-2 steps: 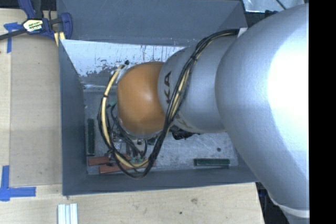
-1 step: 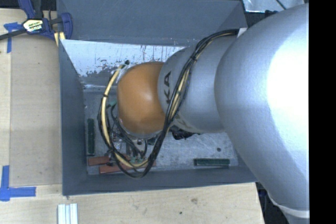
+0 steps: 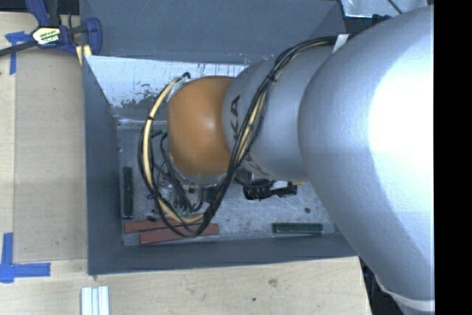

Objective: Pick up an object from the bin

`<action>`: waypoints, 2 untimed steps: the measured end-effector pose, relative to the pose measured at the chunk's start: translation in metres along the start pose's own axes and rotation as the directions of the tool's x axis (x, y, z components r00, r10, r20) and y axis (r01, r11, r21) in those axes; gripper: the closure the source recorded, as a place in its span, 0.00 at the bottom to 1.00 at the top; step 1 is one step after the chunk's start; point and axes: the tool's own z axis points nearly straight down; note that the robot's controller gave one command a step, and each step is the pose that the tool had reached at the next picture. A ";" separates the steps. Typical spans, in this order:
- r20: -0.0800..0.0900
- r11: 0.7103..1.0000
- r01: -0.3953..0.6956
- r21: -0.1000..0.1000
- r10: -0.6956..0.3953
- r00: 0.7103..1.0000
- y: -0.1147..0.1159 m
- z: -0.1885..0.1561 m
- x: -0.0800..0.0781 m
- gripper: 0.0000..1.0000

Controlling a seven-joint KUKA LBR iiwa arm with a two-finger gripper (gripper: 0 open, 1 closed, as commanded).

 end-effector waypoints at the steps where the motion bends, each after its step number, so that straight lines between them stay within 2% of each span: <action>1: 0.000 0.997 -0.083 0.001 0.083 0.997 -0.030 -0.007 -0.020 1.00; 2: -0.001 0.994 -0.110 0.004 0.110 0.994 -0.033 -0.040 -0.011 1.00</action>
Offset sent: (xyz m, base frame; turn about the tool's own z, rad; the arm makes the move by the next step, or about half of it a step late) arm -0.0117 -0.0183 0.0824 0.2481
